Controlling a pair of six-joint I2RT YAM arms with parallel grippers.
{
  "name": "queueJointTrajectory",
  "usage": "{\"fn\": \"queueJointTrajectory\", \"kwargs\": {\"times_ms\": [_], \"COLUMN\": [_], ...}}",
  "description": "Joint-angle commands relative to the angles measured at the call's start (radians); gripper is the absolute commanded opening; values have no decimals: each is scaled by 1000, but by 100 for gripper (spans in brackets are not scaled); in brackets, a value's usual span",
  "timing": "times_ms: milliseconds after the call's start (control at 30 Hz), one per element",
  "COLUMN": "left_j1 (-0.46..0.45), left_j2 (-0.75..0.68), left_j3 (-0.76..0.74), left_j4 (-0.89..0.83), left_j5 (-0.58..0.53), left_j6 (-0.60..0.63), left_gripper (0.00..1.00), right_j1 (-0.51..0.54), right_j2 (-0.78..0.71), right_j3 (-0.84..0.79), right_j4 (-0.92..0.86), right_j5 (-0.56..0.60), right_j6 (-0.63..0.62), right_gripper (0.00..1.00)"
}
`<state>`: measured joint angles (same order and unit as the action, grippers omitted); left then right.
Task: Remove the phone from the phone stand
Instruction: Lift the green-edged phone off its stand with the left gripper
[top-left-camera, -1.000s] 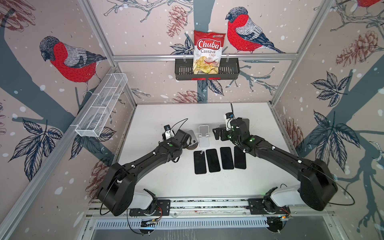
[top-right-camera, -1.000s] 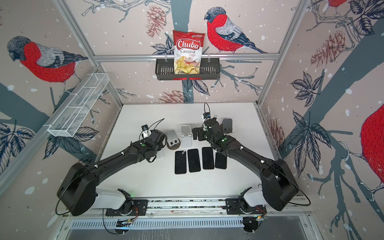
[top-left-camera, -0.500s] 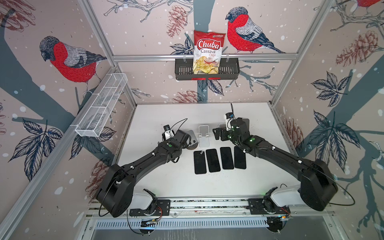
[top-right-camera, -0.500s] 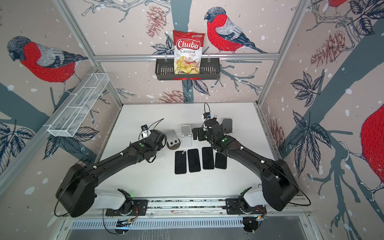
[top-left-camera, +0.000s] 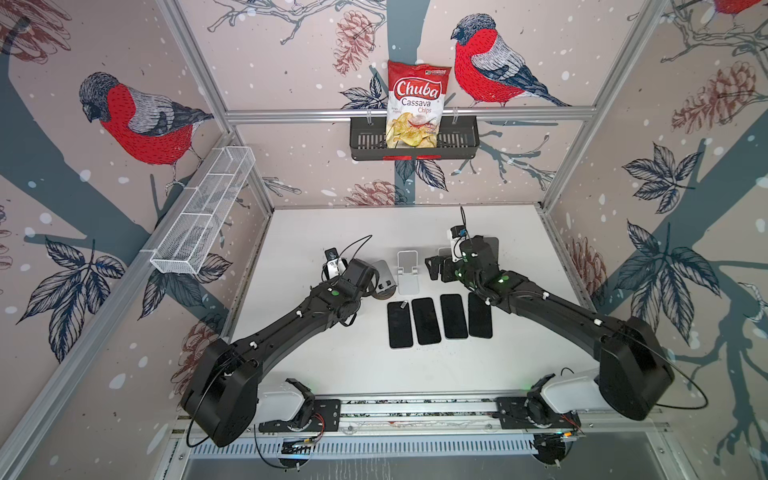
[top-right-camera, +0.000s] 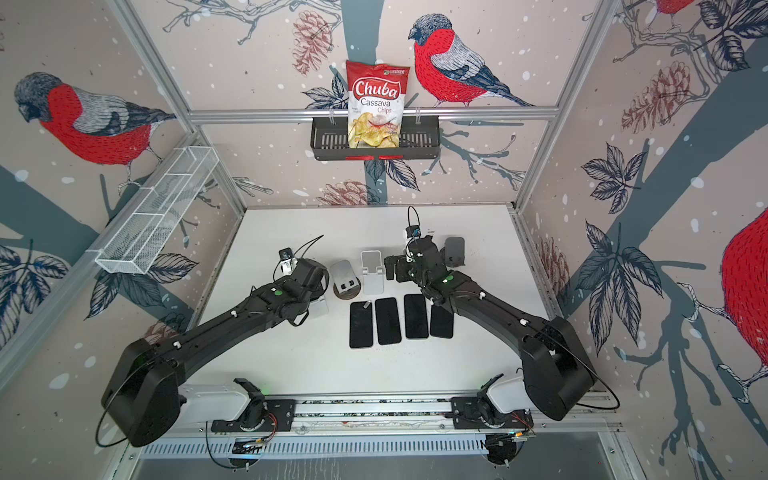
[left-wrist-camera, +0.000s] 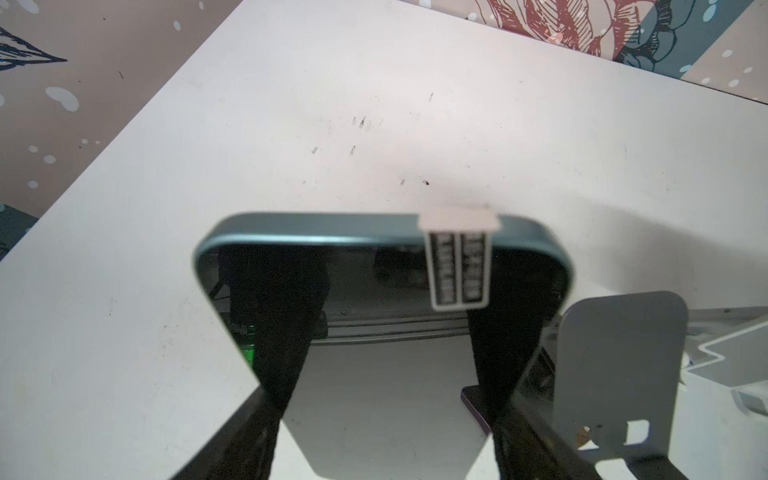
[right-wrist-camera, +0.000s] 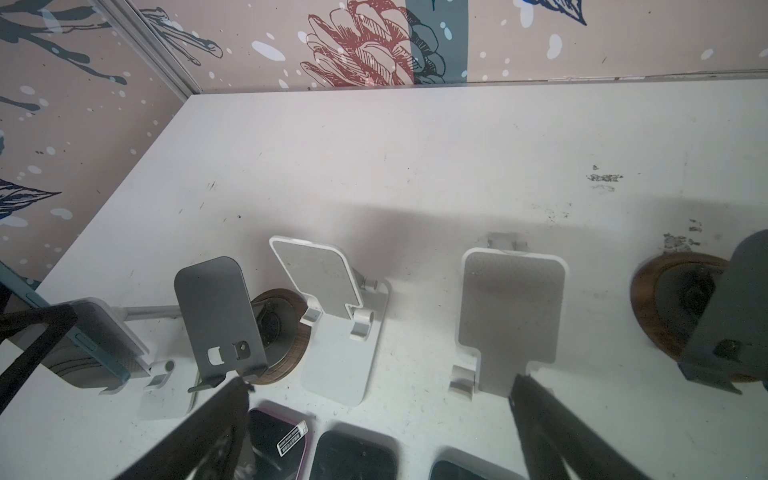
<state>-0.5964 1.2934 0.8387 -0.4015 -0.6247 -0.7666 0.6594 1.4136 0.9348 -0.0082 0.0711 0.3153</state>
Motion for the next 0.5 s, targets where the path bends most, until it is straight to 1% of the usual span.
{"fn": "queueJointTrajectory", "kwargs": {"times_ms": [0, 300, 467], "left_j1": [1, -4, -30], "left_j2": [-20, -91, -99], "left_j3": [2, -19, -6], "left_j4": [30, 33, -5], "left_j5": [26, 147, 172], "left_j6": [45, 122, 141], "left_gripper": [61, 60, 60], "right_j1": [-1, 2, 1], "right_j2": [5, 8, 10], "right_j3": [7, 8, 10], "right_j4": [36, 37, 39], "right_j5": [-4, -8, -9], "right_j6": [3, 5, 5], "right_gripper": [99, 99, 99]}}
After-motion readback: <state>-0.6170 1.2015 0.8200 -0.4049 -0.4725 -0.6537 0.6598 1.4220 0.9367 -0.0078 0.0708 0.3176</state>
